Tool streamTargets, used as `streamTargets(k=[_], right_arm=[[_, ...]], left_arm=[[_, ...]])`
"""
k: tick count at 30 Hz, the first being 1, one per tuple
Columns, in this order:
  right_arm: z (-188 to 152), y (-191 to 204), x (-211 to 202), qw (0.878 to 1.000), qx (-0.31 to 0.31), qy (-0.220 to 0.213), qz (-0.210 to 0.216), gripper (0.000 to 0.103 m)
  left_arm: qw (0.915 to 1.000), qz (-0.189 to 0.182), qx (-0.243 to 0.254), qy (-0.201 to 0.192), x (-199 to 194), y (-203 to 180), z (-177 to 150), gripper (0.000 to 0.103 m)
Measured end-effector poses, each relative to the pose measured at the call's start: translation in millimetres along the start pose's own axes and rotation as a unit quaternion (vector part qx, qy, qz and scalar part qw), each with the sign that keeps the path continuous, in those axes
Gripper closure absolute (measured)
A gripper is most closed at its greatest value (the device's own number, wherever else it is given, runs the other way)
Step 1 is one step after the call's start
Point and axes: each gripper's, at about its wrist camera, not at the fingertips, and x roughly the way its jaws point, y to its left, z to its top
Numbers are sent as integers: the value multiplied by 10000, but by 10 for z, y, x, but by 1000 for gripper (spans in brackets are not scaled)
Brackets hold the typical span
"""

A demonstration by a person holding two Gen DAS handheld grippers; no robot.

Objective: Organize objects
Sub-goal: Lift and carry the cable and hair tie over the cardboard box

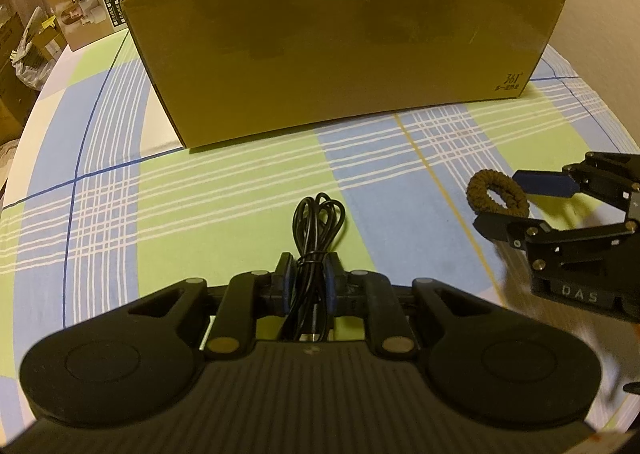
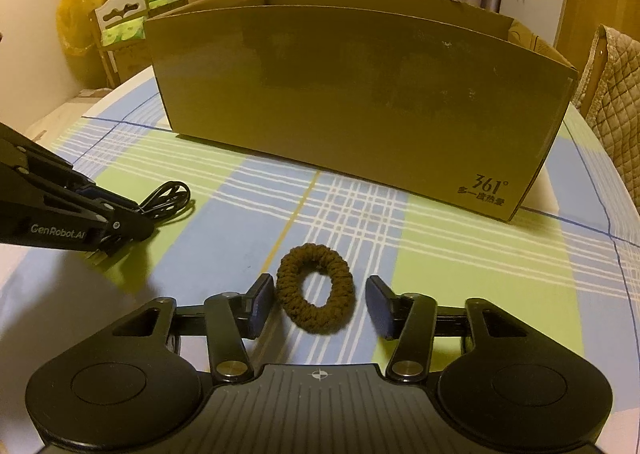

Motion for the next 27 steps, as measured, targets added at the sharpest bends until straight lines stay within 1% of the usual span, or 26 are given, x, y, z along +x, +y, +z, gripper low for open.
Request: streamTargets(k=[1, 2, 3, 4, 6, 10, 17, 27], right_arm=[[1, 5, -3, 10000, -8, -6, 2, 70], [7, 12, -4, 10000, -22, 2, 10, 72], [15, 16, -2, 10000, -30, 20, 22, 76], [23, 18, 1, 10000, -40, 34, 32, 81], [38, 27, 3, 10000, -60, 60, 34, 86], [58, 35, -46, 10000, -50, 45, 16, 87], [102, 76, -239, 10000, 8, -64, 16, 87], [267, 145, -677, 9997, 36, -251, -64, 87]], left_arm=[[10000, 4, 2, 11, 2, -2, 5, 90], [10000, -3, -4, 23, 5, -4, 10, 91], [10000, 0, -6, 32, 7, -5, 11, 91], [10000, 10, -9, 40, 7, -7, 12, 91], [10000, 26, 3, 51, 3, -13, 9, 92], [10000, 9, -10, 79, -41, -12, -17, 92], [9999, -23, -108, -22, -232, -25, -13, 92], [9995, -72, -238, -218, -677, -127, 51, 92]])
